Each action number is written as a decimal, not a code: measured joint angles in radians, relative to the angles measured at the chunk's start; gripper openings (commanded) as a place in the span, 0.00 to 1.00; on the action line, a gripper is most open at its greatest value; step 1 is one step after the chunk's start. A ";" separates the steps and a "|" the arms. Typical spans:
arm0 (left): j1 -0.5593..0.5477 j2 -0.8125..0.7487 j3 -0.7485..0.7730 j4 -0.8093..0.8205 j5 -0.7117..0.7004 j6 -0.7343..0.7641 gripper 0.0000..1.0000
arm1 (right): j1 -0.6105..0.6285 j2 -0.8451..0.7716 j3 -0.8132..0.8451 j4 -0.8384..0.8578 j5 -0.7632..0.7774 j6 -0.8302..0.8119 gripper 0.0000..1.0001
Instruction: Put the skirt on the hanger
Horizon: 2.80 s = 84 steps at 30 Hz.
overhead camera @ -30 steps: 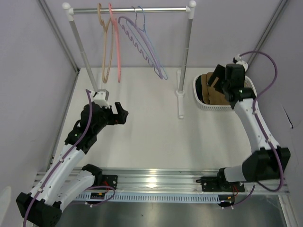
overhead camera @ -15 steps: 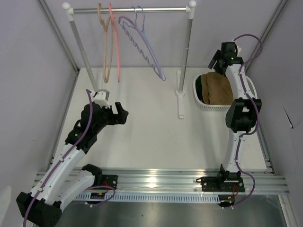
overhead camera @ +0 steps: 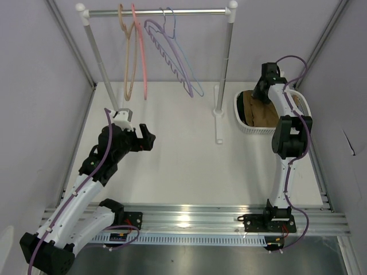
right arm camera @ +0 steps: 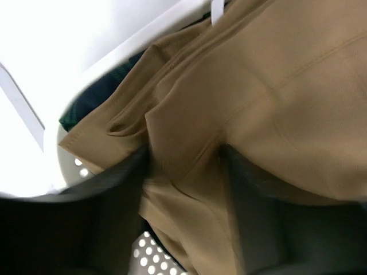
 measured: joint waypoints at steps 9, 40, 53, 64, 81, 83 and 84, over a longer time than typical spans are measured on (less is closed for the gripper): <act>0.000 0.000 0.000 -0.002 0.000 0.000 0.99 | 0.000 -0.055 -0.022 0.015 0.014 -0.003 0.00; 0.000 0.005 0.000 -0.002 0.001 0.001 0.99 | 0.050 -0.803 -0.029 0.208 -0.262 -0.008 0.00; 0.000 0.008 0.000 -0.002 0.018 0.001 0.99 | 0.348 -0.911 -0.268 0.200 -0.214 -0.008 0.00; 0.000 0.011 0.000 -0.002 0.036 0.007 0.99 | 0.565 -0.766 -0.253 0.167 -0.083 -0.049 0.00; -0.001 0.109 -0.130 0.085 0.175 -0.193 0.96 | 0.879 -1.043 -1.244 0.404 -0.032 0.169 0.00; -0.006 0.134 -0.155 0.096 0.188 -0.219 0.96 | 0.956 -1.028 -1.299 0.416 -0.005 0.210 0.00; -0.011 0.146 -0.163 0.103 0.192 -0.232 0.96 | 0.986 -1.023 -1.321 0.417 0.011 0.229 0.00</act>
